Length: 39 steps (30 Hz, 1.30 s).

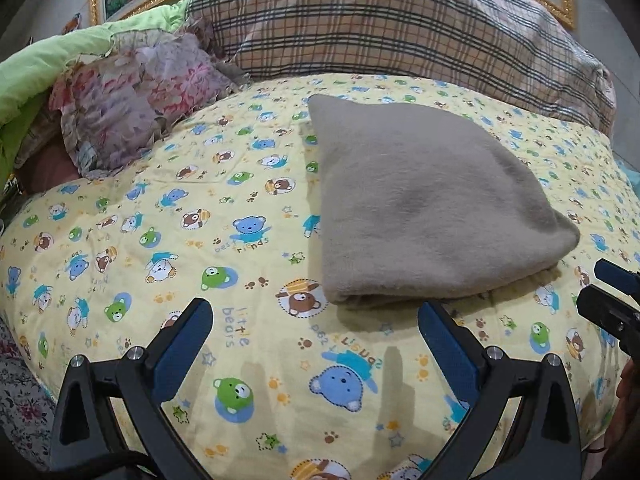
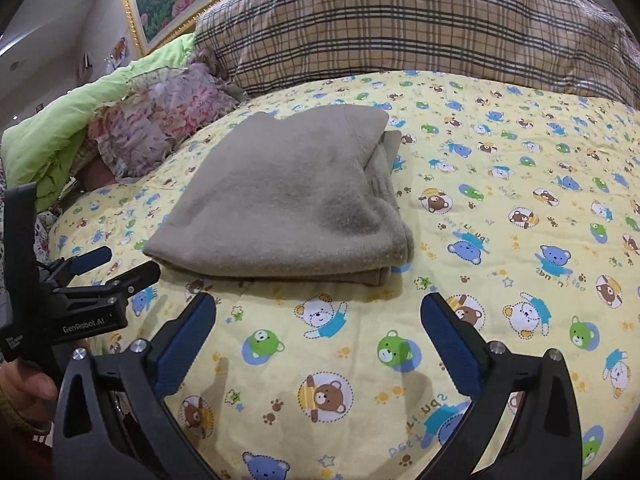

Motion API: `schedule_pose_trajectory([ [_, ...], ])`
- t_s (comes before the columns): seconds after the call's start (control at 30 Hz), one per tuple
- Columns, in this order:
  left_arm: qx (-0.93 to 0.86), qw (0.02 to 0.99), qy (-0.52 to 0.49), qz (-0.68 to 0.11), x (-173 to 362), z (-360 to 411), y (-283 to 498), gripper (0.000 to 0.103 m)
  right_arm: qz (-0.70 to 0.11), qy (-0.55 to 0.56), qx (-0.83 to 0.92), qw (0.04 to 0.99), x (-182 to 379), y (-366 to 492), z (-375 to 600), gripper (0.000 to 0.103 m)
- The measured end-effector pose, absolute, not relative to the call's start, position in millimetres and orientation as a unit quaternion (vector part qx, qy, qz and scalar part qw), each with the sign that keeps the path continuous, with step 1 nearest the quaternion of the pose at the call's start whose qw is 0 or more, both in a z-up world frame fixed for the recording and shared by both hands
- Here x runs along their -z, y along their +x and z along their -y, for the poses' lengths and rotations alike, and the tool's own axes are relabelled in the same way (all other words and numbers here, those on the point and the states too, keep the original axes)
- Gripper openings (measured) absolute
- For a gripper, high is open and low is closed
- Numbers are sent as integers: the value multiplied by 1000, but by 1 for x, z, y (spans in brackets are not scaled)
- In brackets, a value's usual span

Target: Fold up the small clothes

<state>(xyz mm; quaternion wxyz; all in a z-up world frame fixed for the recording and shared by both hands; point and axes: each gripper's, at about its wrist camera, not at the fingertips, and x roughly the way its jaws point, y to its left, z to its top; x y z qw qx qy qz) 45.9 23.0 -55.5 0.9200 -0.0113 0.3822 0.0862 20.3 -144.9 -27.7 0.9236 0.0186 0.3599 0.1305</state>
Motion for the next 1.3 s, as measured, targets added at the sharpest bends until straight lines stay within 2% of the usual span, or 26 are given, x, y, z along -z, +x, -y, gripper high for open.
schedule_pose_trajectory([
  [1.3,-79,921,-8,-382,42,-27,54,103,-364,-10,-159,918,26,48,136,102],
])
